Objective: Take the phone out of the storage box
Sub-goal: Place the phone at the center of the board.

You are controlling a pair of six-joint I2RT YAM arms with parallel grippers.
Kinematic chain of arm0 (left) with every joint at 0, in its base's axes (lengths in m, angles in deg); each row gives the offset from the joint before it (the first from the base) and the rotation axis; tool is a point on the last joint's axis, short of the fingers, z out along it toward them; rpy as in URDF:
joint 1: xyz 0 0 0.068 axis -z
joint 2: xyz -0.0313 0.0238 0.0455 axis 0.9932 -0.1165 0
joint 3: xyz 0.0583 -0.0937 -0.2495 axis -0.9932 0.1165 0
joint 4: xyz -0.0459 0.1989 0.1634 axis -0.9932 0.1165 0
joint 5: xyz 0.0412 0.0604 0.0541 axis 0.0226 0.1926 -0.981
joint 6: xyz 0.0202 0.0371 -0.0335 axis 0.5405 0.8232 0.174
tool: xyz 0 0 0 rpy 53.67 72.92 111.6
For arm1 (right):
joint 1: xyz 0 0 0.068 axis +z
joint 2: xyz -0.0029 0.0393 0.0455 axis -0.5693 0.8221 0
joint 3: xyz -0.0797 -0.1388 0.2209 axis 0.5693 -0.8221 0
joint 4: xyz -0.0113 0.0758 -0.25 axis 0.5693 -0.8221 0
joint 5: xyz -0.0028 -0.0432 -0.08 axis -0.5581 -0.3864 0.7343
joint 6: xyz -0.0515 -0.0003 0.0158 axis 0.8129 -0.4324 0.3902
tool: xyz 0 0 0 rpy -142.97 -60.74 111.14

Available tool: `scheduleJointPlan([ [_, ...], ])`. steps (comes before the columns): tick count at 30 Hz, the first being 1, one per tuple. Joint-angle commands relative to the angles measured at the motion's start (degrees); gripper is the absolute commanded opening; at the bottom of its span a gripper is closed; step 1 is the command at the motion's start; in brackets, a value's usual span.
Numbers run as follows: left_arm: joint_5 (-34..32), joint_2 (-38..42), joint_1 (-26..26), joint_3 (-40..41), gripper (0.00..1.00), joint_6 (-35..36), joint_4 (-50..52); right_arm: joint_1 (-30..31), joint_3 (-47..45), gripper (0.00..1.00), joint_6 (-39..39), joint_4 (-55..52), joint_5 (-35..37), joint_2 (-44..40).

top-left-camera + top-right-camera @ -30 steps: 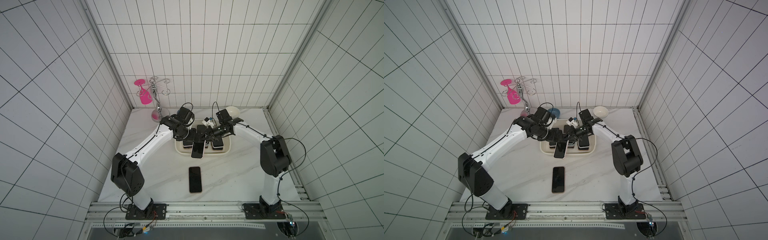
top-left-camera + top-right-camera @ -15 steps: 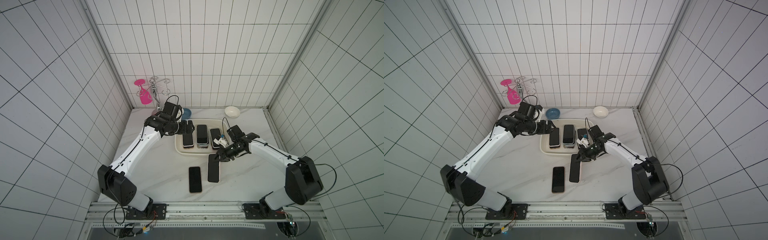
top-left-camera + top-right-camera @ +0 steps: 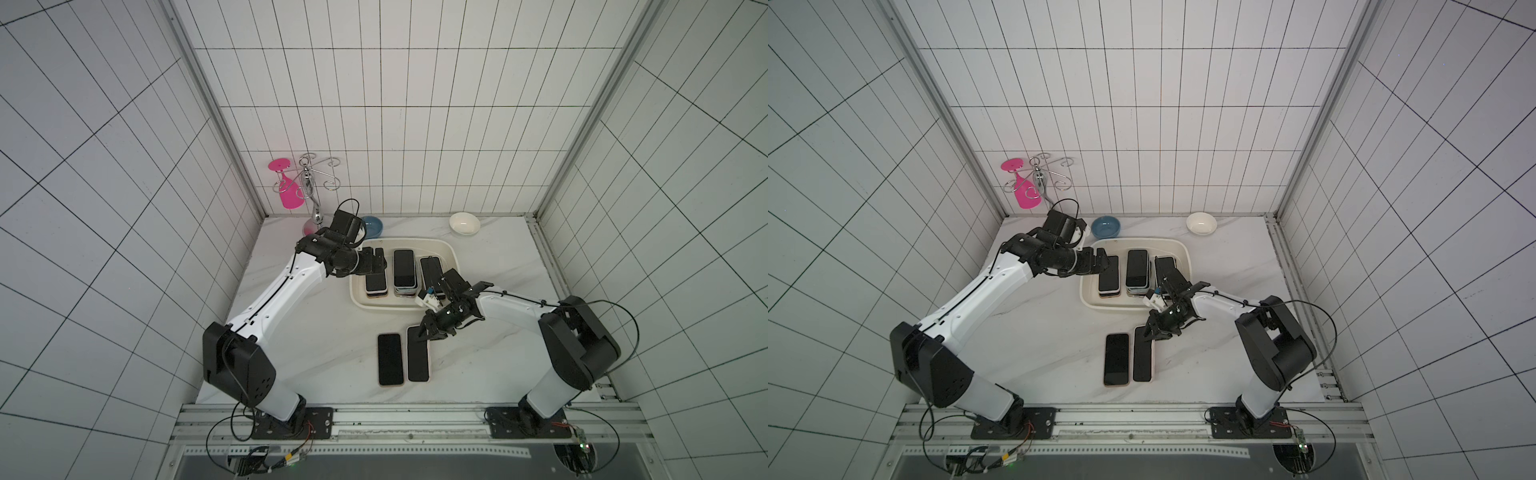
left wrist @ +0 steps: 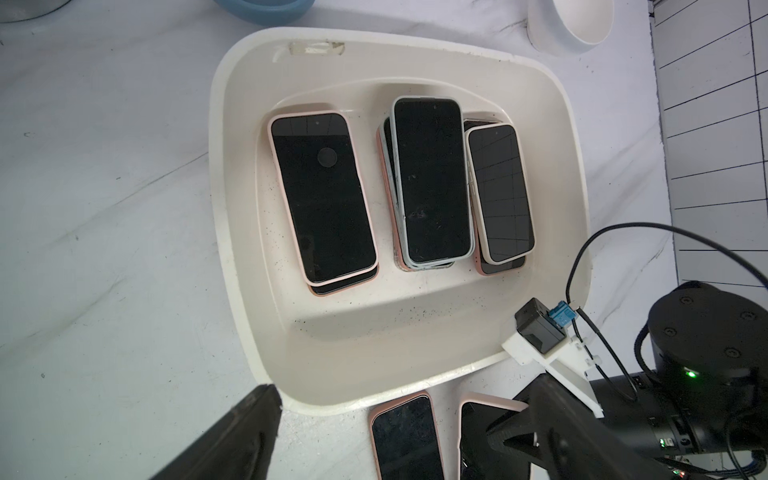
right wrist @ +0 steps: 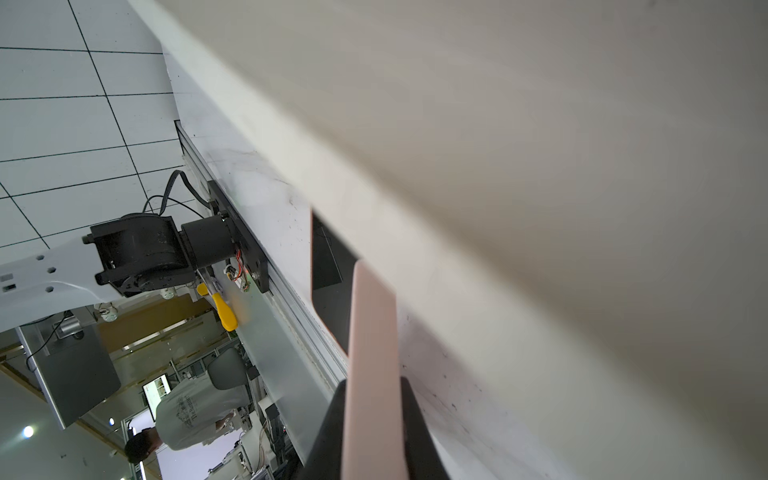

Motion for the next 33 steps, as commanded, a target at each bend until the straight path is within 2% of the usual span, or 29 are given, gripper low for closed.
scheduleJointPlan([
  [1,-1.1,0.4,0.2,0.5,0.98,0.2,-1.4,0.6,-1.5,0.0,-1.2,1.7,-1.5,1.5],
  [6,-1.5,0.2,0.2,1.0,0.98,0.4,-1.5,0.6,-2.6,0.12,-1.4,2.3,-1.3,1.6],
  [11,-1.6,0.1,0.2,1.3,0.98,0.4,-1.7,0.6,-3.2,0.35,-1.4,2.3,-1.2,1.6],
  [13,-1.6,0.0,0.2,1.5,0.98,0.3,-1.8,0.5,-3.4,0.4,-1.4,2.3,-1.0,1.2],
  [21,-2.4,-0.8,1.0,1.8,0.98,0.4,-1.7,0.2,-5.7,0.45,-2.7,1.9,0.2,-1.4],
  [33,-3.8,-1.5,2.8,3.0,0.98,-0.5,-2.3,0.2,-8.1,0.64,-3.9,2.2,1.3,-3.5],
])
